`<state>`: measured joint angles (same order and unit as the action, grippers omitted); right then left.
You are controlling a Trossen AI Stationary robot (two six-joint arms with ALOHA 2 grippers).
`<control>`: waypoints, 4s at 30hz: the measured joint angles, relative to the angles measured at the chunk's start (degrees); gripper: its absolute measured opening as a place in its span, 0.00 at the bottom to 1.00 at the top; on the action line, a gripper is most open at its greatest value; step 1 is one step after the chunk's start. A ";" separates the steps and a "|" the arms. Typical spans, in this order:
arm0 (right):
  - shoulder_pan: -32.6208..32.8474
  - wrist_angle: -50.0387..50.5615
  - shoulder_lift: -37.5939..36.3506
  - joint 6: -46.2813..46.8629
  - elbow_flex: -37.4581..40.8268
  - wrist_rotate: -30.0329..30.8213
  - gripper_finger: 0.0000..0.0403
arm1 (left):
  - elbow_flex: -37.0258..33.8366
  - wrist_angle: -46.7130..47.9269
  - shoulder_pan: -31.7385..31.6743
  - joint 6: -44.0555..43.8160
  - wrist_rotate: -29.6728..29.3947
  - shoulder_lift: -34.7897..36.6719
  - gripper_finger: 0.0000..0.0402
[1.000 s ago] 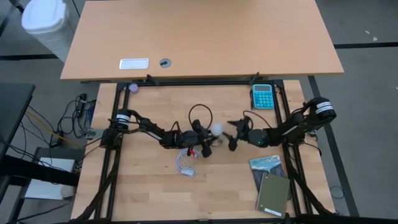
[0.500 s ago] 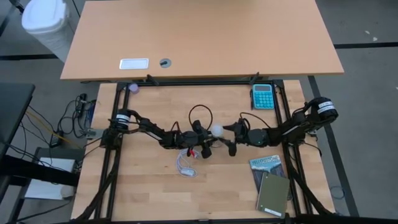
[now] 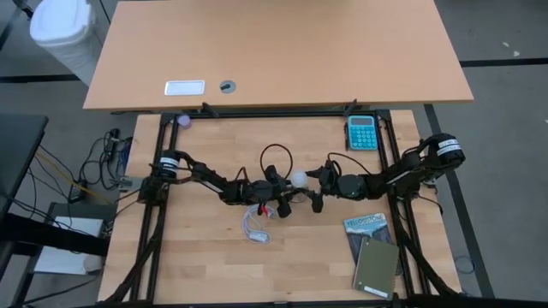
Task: Screw lightbulb
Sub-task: Remove the lightbulb from the desk lamp
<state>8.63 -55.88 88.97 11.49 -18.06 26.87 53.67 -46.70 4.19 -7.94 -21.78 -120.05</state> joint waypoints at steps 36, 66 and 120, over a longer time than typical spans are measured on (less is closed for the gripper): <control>-2.70 -11.39 8.55 -3.59 -0.55 -4.20 0.53 | 0.00 -0.09 -0.07 0.20 -0.48 0.00 0.42; -10.85 -13.11 8.39 -8.66 1.16 -30.94 0.43 | -0.06 0.19 -0.09 3.50 5.31 0.11 0.42; 12.36 -3.64 17.29 9.51 -10.24 26.65 0.75 | 0.02 -0.94 -0.09 1.89 7.38 0.00 0.42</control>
<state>20.99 -59.52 106.26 20.99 -28.31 53.52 53.69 -47.64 4.10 -6.06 -14.40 -120.05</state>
